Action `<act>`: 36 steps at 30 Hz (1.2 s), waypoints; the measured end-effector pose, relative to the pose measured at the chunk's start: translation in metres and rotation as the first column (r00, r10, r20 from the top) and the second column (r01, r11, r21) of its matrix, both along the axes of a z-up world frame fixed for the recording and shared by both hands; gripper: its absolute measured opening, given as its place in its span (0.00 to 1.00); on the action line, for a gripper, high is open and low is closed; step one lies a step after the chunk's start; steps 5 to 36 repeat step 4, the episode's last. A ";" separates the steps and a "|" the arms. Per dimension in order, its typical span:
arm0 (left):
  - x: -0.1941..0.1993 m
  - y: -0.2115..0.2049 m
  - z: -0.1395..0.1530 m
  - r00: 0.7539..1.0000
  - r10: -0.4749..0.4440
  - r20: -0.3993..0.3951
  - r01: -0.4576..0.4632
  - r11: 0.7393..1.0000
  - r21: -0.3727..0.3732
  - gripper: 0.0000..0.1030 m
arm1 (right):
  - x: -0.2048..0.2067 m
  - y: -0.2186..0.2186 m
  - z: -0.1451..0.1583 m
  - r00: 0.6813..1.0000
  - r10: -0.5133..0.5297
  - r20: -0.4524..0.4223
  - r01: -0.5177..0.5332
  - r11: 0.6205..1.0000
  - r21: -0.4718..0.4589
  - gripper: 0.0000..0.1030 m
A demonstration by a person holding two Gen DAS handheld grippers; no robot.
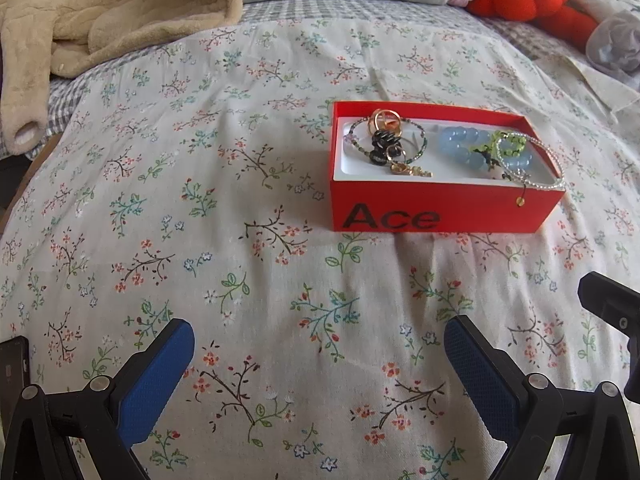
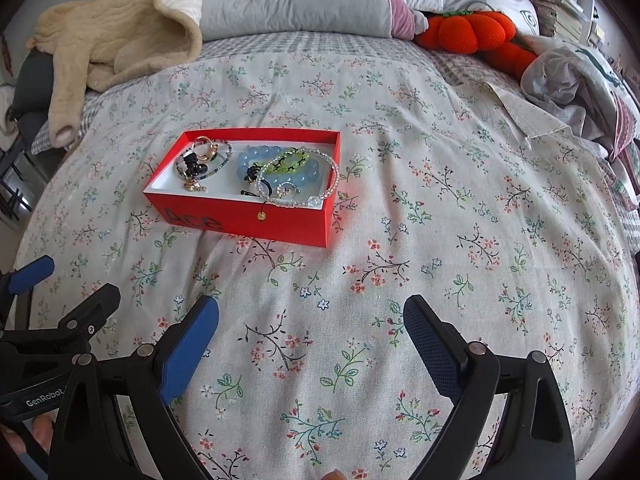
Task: Organize jewelry
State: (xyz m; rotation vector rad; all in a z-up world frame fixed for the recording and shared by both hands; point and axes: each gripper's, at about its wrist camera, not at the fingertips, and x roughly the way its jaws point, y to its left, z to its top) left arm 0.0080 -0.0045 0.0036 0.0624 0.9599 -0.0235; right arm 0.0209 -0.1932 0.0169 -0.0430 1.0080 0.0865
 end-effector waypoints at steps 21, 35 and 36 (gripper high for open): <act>0.001 0.000 -0.004 1.000 0.007 -0.004 -0.007 1.000 -0.001 1.00 | 0.000 0.000 -0.001 1.000 0.000 -0.001 0.000 1.000 -0.002 0.93; 0.001 0.000 -0.004 1.000 0.007 -0.004 -0.007 1.000 -0.001 1.00 | 0.000 0.000 -0.001 1.000 0.000 -0.001 0.000 1.000 -0.002 0.93; 0.001 0.000 -0.004 1.000 0.007 -0.004 -0.007 1.000 -0.001 1.00 | 0.000 0.000 -0.001 1.000 0.000 -0.001 0.000 1.000 -0.002 0.93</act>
